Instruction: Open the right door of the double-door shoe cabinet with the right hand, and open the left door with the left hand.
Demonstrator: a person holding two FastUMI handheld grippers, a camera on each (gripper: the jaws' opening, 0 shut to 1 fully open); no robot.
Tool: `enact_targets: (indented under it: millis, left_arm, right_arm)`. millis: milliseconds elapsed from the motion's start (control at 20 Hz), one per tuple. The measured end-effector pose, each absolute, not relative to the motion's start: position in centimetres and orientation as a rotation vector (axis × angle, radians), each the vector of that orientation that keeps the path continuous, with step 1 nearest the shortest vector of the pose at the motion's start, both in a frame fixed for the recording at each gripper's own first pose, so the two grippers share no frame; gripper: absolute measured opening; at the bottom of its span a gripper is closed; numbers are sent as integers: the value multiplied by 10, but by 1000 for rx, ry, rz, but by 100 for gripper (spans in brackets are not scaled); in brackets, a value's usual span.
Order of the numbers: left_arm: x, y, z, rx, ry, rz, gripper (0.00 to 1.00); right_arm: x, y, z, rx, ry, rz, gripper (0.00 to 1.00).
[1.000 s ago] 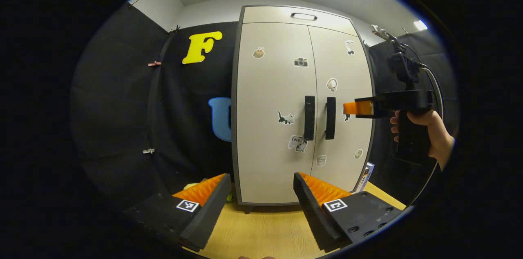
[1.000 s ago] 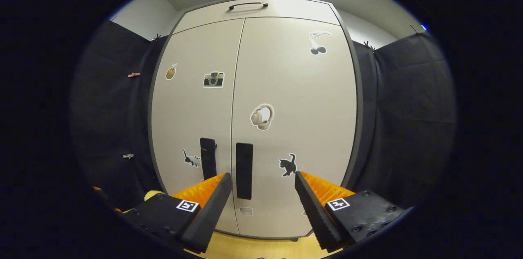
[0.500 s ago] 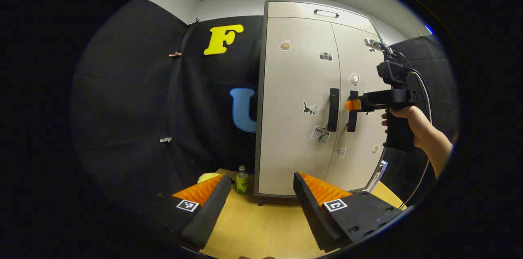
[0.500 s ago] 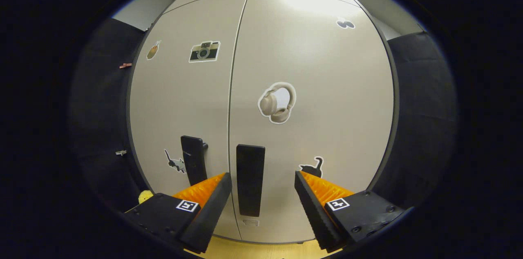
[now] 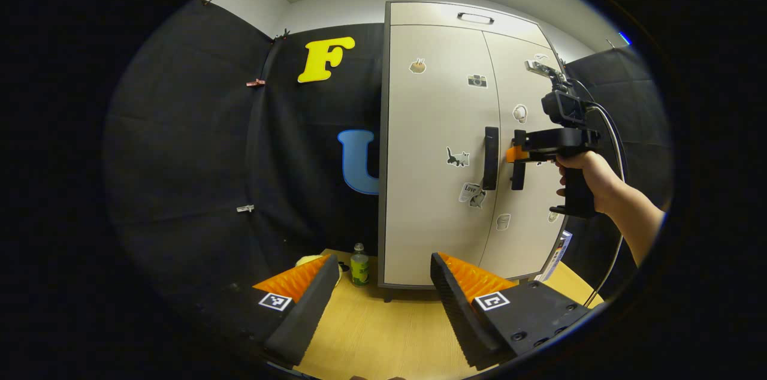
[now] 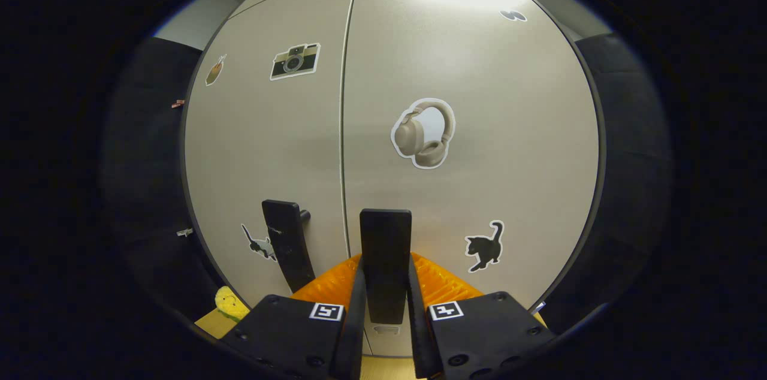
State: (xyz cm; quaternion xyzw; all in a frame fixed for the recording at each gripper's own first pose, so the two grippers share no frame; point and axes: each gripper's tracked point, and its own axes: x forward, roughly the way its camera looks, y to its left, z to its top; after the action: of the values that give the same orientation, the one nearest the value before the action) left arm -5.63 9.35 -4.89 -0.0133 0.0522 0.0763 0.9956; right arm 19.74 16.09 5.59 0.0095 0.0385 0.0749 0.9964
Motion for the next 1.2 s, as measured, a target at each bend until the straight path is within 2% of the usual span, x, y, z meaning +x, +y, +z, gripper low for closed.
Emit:
enact_targets:
  millis: [100, 400, 900, 1200]
  left_arm:
    - [-59, 91, -49, -33, 101, 137, 95]
    - [-71, 91, -47, -56, 90, 112, 95]
    - [-84, 71, -46, -41, 74, -15, 95]
    - [-91, 54, -40, -45, 75, 3, 95]
  right_arm:
    - [195, 161, 55, 34, 85, 152, 36]
    - [193, 160, 55, 57, 86, 151, 16]
    - [165, 145, 59, 72, 88, 148, 16]
    - [147, 134, 61, 65, 72, 174, 16]
